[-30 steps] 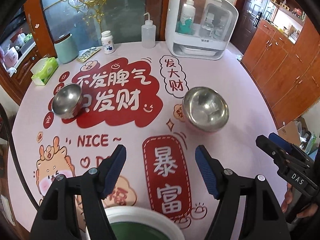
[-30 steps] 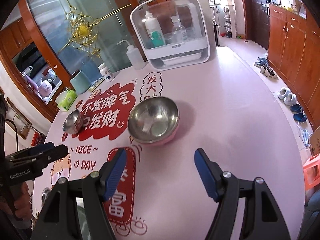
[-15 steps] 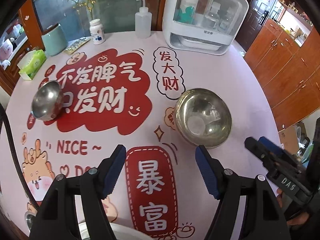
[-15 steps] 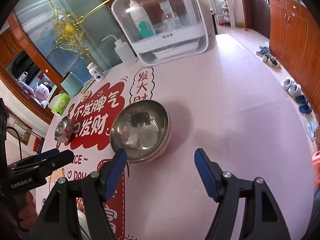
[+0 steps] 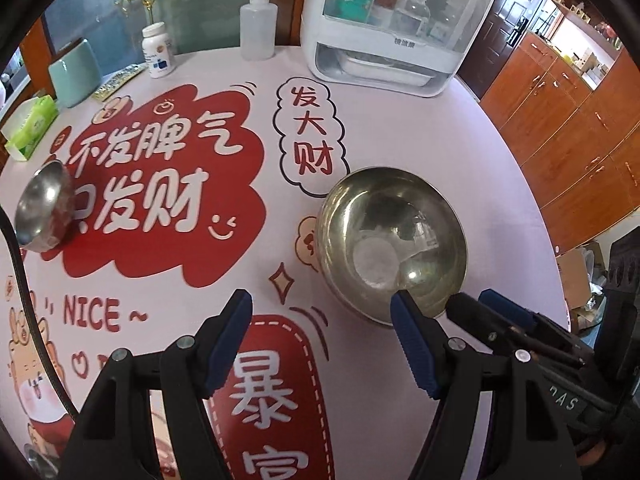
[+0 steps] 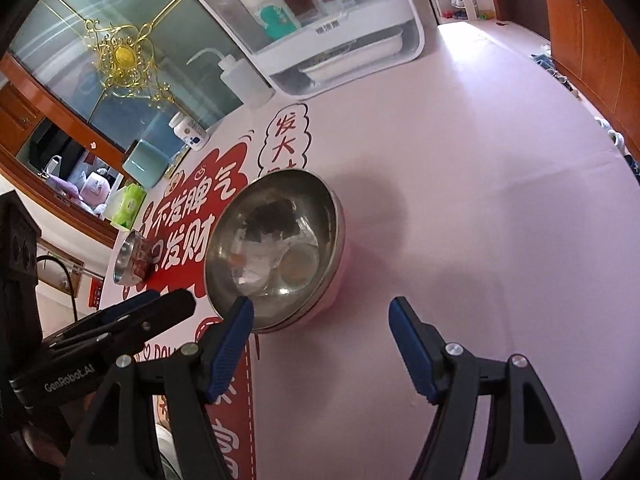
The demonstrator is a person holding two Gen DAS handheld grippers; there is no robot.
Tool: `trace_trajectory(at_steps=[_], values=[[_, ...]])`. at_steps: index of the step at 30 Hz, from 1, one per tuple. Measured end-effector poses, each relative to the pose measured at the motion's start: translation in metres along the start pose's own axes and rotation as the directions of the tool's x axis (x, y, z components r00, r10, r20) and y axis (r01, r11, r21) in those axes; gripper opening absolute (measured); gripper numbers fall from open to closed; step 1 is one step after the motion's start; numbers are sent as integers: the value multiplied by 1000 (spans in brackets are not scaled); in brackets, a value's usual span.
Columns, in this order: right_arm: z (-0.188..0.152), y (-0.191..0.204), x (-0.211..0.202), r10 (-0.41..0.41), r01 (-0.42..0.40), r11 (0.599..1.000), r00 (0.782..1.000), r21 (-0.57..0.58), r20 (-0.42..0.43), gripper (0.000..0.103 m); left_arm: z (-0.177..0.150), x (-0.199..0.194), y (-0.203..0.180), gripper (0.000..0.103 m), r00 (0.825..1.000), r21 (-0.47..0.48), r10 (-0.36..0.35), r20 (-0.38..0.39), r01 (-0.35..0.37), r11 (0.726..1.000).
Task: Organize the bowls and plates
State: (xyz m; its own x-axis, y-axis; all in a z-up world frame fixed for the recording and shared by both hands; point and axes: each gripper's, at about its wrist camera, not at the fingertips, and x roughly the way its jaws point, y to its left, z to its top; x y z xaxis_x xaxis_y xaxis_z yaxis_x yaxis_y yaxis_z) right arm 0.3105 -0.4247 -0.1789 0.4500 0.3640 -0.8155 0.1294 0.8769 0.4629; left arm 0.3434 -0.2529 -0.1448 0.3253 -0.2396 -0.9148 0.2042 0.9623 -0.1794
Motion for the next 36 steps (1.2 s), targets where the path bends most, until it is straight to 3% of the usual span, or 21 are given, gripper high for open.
trace_trajectory(at_steps=[15,18,23,31,36], values=[[0,-16,20,17,-16,998,999,54,-28,70,-2,39,7,69,998,-22,-28,-58,26,999],[1,-19,21,17,-15,998,999,61,-31,64,-4,41,8,67,998,-29,-34,-60,32,999],[0,-19,21,39,-38,997,999,61,-30,55,-6,44,8,50,996,-38,-52,-72,50,998],[-1,-13,19,70,-68,996,997,52,-37,32,-7,42,2,24,992,-26,-98,-75,96,995],[-2,-10,19,76,-74,996,996,42,-45,24,-8,41,-1,22,993,-8,-88,-73,87,996]])
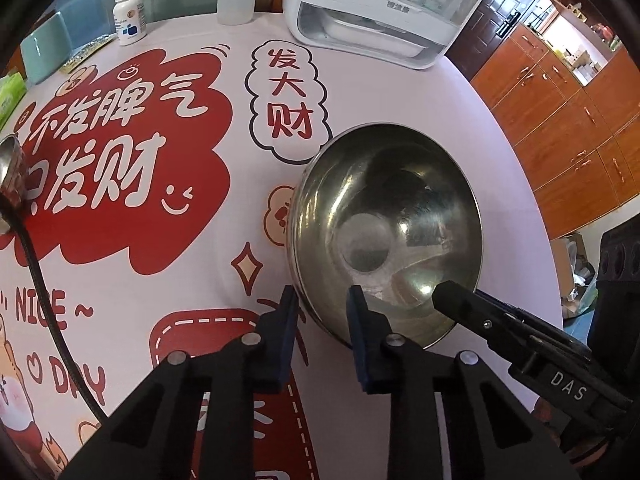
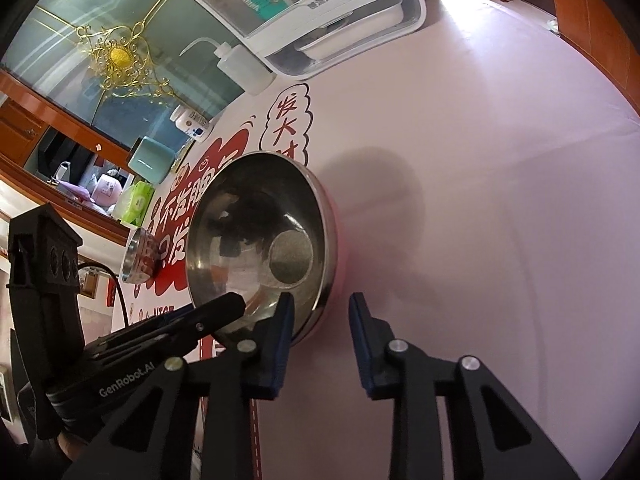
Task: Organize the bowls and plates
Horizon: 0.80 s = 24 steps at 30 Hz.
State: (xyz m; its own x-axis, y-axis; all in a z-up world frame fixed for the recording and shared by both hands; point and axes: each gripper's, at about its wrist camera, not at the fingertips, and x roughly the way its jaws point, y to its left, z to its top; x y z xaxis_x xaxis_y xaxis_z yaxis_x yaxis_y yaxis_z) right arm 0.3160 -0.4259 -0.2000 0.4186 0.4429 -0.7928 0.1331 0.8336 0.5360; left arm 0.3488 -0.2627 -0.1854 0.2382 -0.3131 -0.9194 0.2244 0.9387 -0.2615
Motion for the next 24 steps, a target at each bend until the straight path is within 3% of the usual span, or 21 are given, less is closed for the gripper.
trace_trajectory(at_steps=[7,24], values=[[-4,1,-2,-8,8,1000,1000,-6,-8,17,-9,-2,-2,21,1000,16,9,-9,-9,1000],[-39,7,-21,-29,27,999,998,-41,-50,16,-47,-13,-7,21,999,43,2,-53,0,999]])
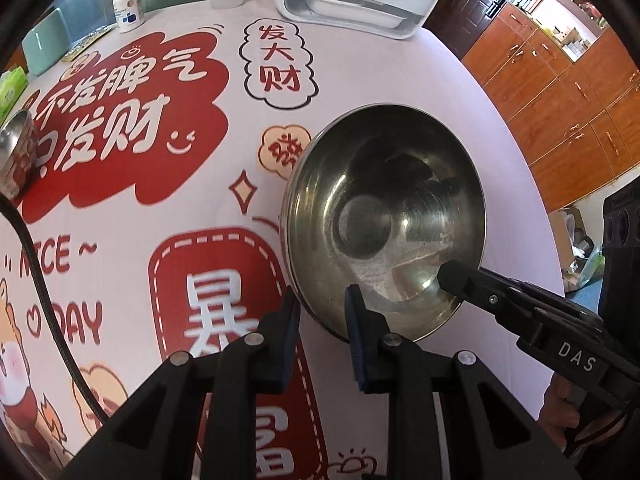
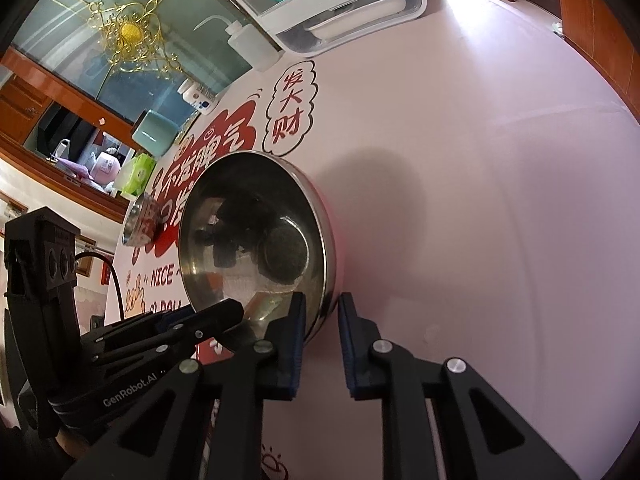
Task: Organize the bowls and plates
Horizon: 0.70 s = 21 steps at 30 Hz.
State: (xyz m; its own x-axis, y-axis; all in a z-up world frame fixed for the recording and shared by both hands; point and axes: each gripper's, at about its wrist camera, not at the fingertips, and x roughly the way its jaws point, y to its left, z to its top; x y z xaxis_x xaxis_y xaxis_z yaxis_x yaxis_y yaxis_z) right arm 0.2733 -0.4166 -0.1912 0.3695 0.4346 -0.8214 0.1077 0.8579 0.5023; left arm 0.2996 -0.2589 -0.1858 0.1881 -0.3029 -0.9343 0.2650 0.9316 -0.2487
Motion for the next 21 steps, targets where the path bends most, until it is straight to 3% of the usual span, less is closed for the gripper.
trace_trajectory(at_steps=[21], values=[[-64,43,-23,8,-12,996,999,-85,-41,16,-81,-43,16,21,1000,-58,-3,-7,3,998]])
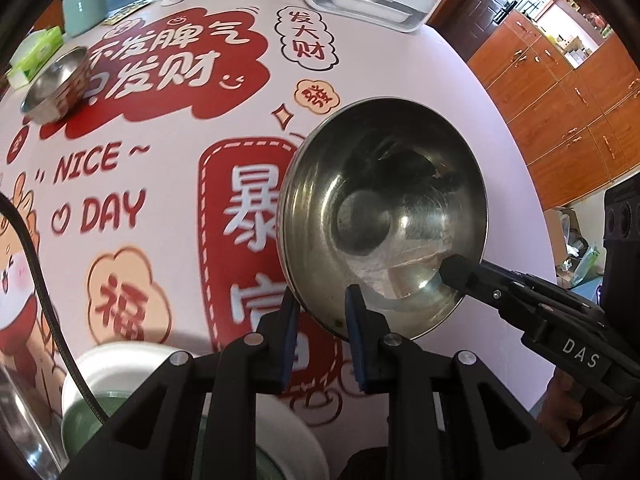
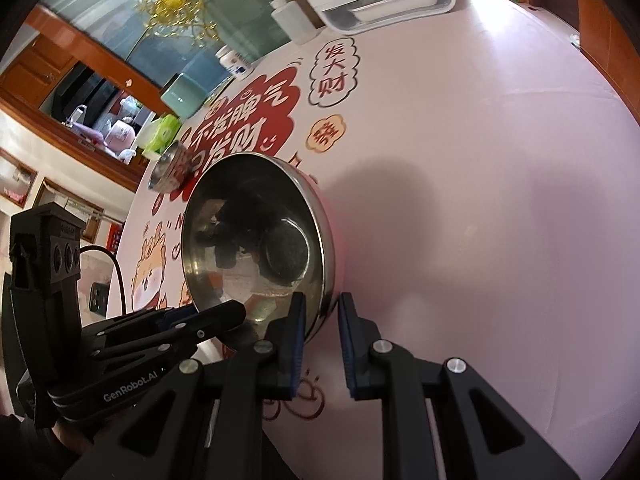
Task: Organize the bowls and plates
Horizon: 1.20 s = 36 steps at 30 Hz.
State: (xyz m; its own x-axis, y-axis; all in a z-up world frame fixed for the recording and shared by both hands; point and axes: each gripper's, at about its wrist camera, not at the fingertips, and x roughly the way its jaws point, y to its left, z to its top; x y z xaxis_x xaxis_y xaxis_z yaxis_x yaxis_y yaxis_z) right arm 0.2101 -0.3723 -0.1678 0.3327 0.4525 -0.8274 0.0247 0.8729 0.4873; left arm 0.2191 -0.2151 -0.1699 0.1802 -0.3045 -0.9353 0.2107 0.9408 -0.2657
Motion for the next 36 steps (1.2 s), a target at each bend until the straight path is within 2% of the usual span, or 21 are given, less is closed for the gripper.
trace_trajectory(at_steps=[19,27,36], values=[[-40,61,-16,11,-10,993,1000,-120,3,16,-60,-59,26,21,996,-38,17,88,-14,999],[-59,95,-12,54,-56,987,998,-148,-14,16,-86,-94,44,21,989,-48,82,124,-77,996],[-76,136,3,94,-105,977,993,-184,-70,17,-114,-118,83,21,984,-106,127,123,-115,988]])
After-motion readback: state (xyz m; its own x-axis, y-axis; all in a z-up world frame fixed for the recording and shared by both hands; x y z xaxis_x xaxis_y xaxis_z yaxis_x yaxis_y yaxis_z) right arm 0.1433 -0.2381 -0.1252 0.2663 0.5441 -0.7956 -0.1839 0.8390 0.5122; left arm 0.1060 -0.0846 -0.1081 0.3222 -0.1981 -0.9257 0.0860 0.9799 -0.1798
